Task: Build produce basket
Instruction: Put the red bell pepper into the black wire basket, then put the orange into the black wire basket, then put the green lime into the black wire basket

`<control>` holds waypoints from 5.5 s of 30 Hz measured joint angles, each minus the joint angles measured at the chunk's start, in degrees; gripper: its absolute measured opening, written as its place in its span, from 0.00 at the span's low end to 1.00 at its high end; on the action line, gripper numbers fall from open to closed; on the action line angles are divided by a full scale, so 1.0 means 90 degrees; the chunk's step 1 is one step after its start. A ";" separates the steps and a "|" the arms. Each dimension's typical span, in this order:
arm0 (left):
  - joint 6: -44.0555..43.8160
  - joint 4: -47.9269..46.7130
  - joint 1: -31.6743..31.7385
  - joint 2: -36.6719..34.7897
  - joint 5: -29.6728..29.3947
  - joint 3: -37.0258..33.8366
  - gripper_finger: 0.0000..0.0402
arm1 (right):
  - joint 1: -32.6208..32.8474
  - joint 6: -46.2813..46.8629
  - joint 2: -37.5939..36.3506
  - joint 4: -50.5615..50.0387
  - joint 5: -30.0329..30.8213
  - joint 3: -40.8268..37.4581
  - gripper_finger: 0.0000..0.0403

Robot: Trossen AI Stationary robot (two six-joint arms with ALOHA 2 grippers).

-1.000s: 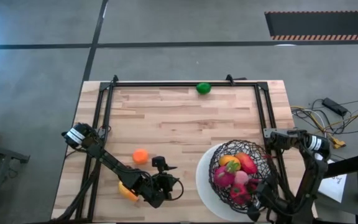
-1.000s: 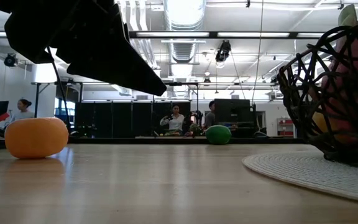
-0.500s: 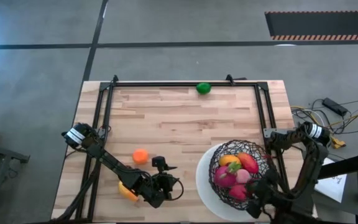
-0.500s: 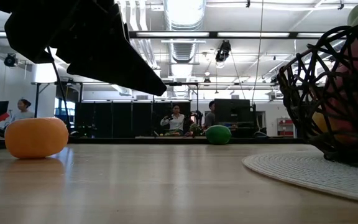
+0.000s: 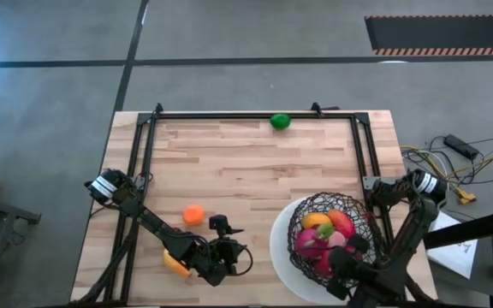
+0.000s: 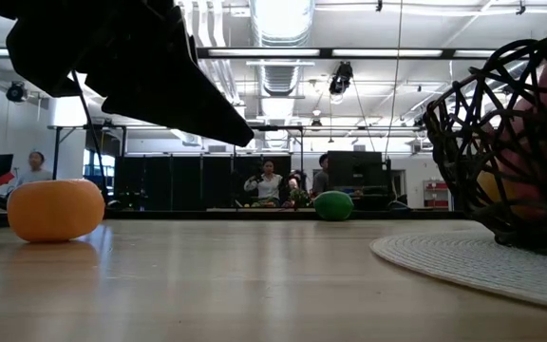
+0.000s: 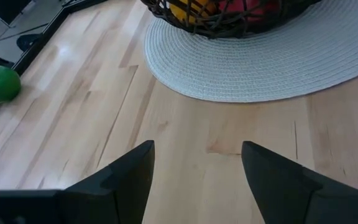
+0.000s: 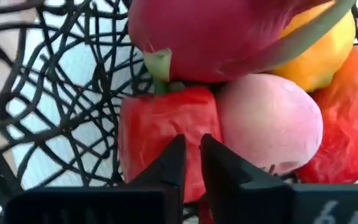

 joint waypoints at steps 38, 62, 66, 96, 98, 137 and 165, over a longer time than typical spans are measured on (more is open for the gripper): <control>-0.6474 -0.5562 -0.1337 -0.2601 0.0761 -0.1904 0.69 | 0.0454 -0.3001 0.1321 0.3139 0.5829 0.0627 0.04; -0.3642 -0.0478 -0.0358 -0.2668 0.0818 -0.4243 0.82 | 0.0481 -0.3012 0.1304 0.3166 0.5790 0.0657 0.04; -0.2980 -0.0364 -0.0361 -0.2388 0.0994 -0.3598 0.74 | 0.0651 -0.3307 0.1292 0.3127 0.5331 0.0934 0.04; 0.2280 0.0350 0.3082 0.2864 0.3783 0.6094 0.73 | 0.1969 -0.3613 0.1568 0.3072 0.6292 0.1685 0.04; 0.2265 0.0348 0.3144 0.3109 0.4413 0.6201 0.73 | 0.1972 -0.3613 0.1616 0.3152 0.6300 0.1685 0.04; 0.2135 -0.2338 0.2068 0.1576 0.2754 0.5539 0.90 | 0.1928 -0.3669 0.1671 0.3159 0.6369 0.1665 0.04; -0.4165 -0.0594 -0.0118 -0.1307 -0.1135 -0.1888 0.90 | -0.3017 -0.7505 0.1076 0.3207 0.1899 0.1571 0.04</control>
